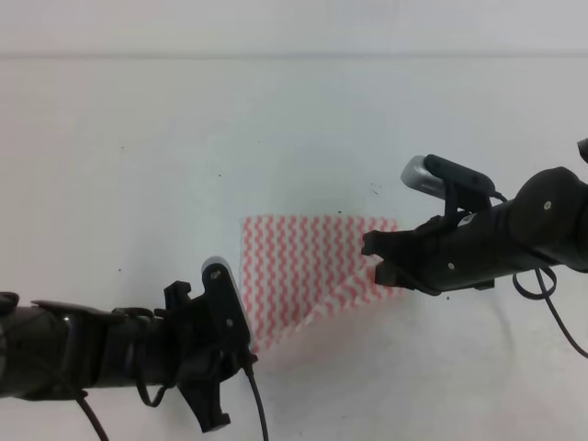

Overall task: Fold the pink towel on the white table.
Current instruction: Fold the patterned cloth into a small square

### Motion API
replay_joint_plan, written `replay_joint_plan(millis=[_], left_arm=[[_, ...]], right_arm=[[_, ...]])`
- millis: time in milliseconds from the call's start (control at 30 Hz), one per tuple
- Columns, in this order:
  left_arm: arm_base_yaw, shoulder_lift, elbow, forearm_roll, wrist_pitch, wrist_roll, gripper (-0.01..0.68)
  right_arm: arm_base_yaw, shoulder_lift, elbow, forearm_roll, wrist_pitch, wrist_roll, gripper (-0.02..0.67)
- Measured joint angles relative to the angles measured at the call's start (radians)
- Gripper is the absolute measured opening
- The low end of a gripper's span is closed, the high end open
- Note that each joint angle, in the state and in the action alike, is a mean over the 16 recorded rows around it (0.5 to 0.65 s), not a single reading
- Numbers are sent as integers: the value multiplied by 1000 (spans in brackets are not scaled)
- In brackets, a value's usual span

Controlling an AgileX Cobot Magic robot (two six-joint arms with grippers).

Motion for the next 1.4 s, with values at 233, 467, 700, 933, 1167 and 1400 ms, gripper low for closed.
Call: replay_joint_plan(millis=[233,467,700,933,1167,1400], left_arm=[[0,-1,0,0,-1,-10,20],[0,-9,-1,1,-9,-39,-3],[0,-17,-26,2,-23,-95,-3],[0,-17,-63,4,-45,-141,-3],[0,4,-110,4,-69,-168,-3],[0,24,-162,3,-91,-186,-3]], right_arm=[[0,0,0,-1,7,0,-16],[0,-2,0,-1,10,0,-16],[0,-1,0,-1,10,1,-16],[0,-1,0,0,7,1,-16],[0,-2,0,2,-2,2,-16],[0,-1,0,6,-21,2,-16]])
